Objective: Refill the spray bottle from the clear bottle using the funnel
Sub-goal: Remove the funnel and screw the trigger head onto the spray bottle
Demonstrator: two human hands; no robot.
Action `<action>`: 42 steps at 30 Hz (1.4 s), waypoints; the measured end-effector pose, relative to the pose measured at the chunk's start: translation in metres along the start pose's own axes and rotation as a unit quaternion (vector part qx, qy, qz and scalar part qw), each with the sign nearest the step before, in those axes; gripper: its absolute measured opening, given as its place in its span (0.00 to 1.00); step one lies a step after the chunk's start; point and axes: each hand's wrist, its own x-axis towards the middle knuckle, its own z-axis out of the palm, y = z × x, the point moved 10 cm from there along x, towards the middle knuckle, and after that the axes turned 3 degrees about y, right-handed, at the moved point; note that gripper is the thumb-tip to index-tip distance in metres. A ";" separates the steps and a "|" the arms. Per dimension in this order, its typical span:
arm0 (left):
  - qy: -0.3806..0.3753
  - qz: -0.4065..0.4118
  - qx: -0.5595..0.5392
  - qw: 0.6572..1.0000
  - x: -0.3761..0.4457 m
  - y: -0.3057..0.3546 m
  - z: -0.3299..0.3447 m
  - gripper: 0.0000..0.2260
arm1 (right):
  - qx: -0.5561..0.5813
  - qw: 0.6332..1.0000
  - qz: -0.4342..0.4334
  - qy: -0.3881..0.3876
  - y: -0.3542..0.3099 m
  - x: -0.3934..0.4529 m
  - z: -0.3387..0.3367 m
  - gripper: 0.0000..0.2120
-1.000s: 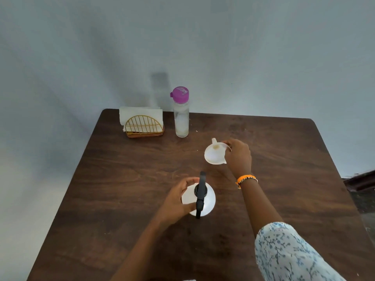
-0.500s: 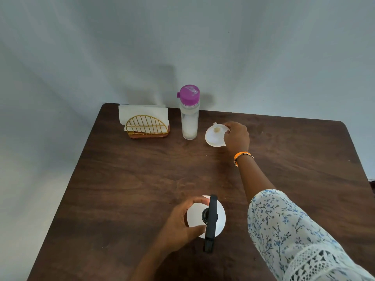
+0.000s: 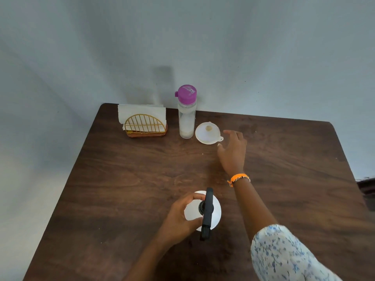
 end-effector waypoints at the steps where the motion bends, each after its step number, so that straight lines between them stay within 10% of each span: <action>1: 0.004 0.007 0.001 1.000 -0.001 0.002 0.001 0.17 | 0.022 1.000 -0.003 -0.008 -0.004 -0.013 -0.004 0.19; 20: 0.074 0.079 0.062 0.992 -0.019 0.020 -0.001 0.14 | 0.233 0.938 -0.047 -0.250 -0.023 -0.177 -0.043 0.22; 42: 0.038 0.063 0.064 0.995 -0.018 0.016 0.004 0.13 | 0.148 0.975 -0.053 -0.154 -0.024 -0.162 -0.050 0.10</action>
